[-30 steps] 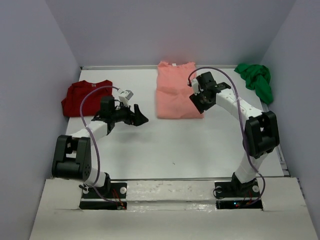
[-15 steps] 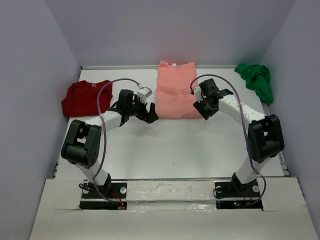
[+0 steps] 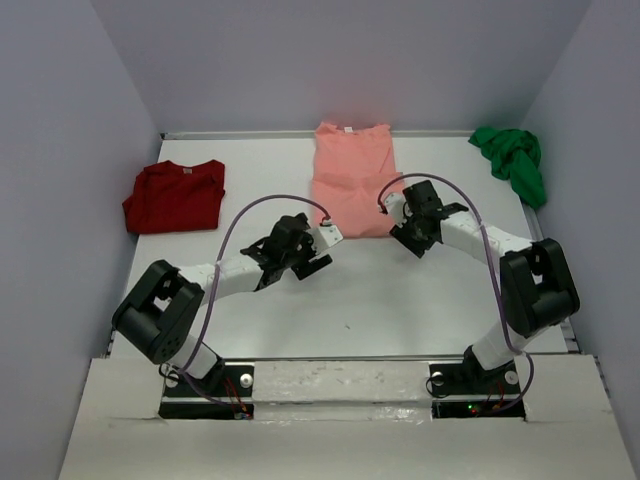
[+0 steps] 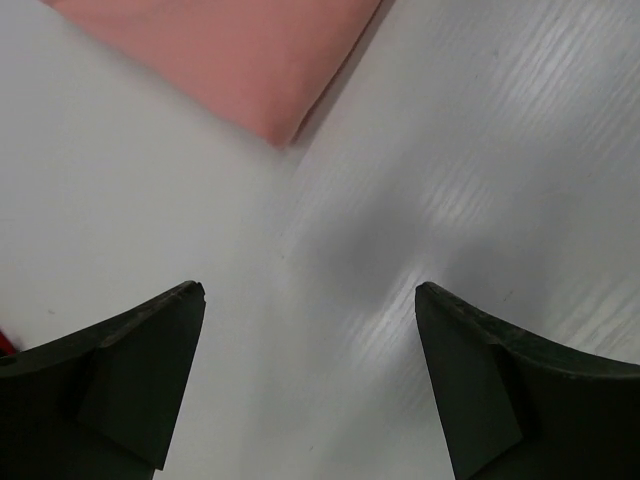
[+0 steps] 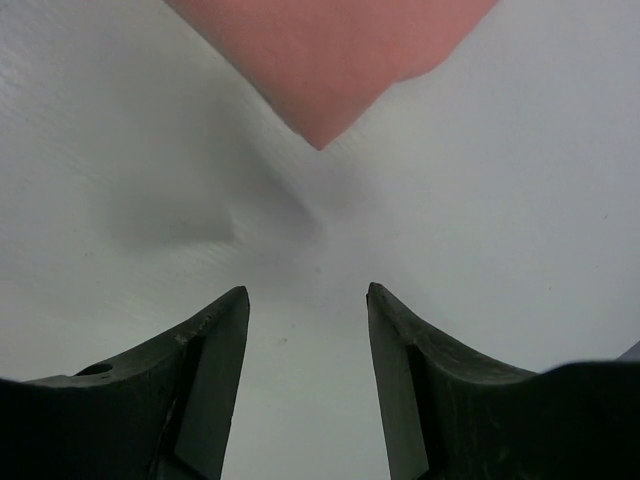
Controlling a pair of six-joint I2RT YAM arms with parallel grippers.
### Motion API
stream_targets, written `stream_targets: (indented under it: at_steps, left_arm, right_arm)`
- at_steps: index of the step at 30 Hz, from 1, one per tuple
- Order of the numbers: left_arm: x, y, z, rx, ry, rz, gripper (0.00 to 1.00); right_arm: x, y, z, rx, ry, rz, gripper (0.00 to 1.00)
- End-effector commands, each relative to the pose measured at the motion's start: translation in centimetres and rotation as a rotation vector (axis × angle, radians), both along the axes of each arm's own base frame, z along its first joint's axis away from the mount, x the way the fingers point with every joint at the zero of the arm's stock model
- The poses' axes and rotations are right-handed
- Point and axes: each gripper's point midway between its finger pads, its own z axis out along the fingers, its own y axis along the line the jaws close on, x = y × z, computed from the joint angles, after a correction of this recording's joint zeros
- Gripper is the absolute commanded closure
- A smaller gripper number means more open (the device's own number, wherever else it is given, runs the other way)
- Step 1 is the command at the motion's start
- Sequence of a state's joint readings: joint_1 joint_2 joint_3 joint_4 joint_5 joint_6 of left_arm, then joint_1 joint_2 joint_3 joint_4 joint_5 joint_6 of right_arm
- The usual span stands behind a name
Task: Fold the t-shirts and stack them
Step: Fold the tshirt
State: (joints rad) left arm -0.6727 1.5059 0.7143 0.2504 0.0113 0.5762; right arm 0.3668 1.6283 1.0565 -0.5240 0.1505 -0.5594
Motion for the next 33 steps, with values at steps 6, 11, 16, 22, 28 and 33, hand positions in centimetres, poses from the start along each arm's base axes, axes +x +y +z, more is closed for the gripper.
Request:
stream_targets:
  at_steps: [6,11,16,22,28,33]
  left_arm:
    - [0.0,1.5,0.6,0.221,-0.259,-0.108,0.01]
    - [0.7,-0.1,-0.1,0.218,-0.317,-0.188,0.01]
    - [2.2,-0.8,-0.5,0.231,-0.387,-0.186,0.01]
    - [3.3,-2.1,-0.4,0.232,-0.419,-0.203,0.01]
    - [3.2,-2.2,-1.3,0.257,-0.385,-0.230,0.01]
    - [2.9,-2.9,-1.9,0.264,-0.317,-0.272,0.14]
  right_arm:
    - [1.0,3.6,3.8,0.149,-0.210,0.293,0.40]
    - [0.3,5.6,4.9,0.238,-0.221,0.393,0.40]
    - [0.6,6.0,3.0,0.250,-0.204,0.398,0.40]
    - [1.2,5.9,0.5,0.222,-0.154,0.383,0.40]
    - [2.0,5.9,1.0,0.210,-0.175,0.382,0.39]
    - [2.8,5.8,1.8,0.200,-0.194,0.367,0.39]
